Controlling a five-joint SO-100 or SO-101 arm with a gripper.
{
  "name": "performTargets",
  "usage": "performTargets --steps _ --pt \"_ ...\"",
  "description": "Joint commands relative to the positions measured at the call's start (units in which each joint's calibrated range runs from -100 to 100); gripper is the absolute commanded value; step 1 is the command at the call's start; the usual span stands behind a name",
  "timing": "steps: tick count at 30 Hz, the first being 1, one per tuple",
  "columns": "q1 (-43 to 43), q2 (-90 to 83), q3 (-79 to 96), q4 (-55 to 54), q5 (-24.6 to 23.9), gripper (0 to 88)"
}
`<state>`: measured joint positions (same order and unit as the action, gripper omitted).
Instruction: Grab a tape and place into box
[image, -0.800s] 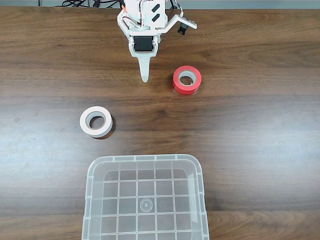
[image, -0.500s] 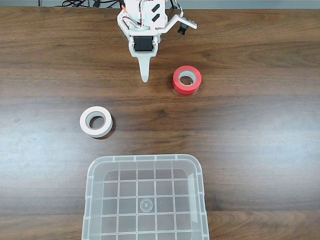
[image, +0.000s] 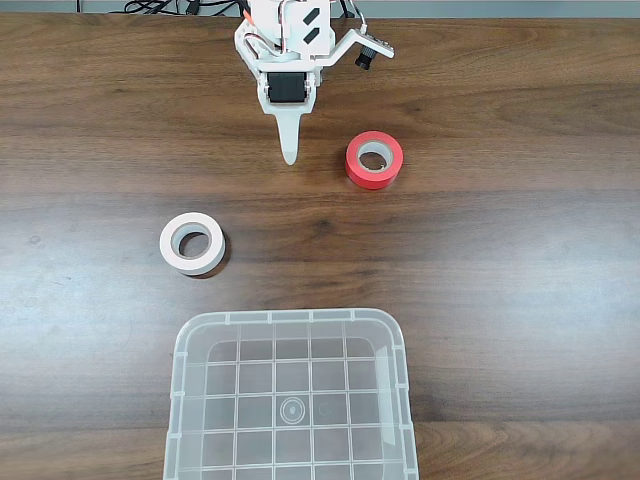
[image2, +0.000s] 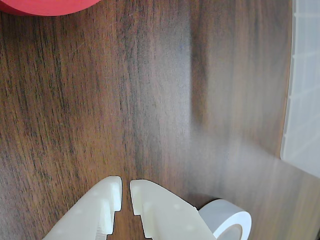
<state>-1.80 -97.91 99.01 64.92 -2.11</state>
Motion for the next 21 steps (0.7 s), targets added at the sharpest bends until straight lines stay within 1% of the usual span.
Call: performTargets --steps 1,7,15,18,21 --pt "0.34 -0.97 -1.11 -0.1 -0.05 1.3" --pt "0.27 -0.97 -1.11 -0.96 -0.36 1.3" --pt "0.12 -1.05 -1.2 -10.38 -0.05 1.3" --pt "-2.29 -1.05 -2.86 -10.46 0.0 1.3" --pt "-6.76 -1.05 -6.8 -10.46 -0.26 1.3"
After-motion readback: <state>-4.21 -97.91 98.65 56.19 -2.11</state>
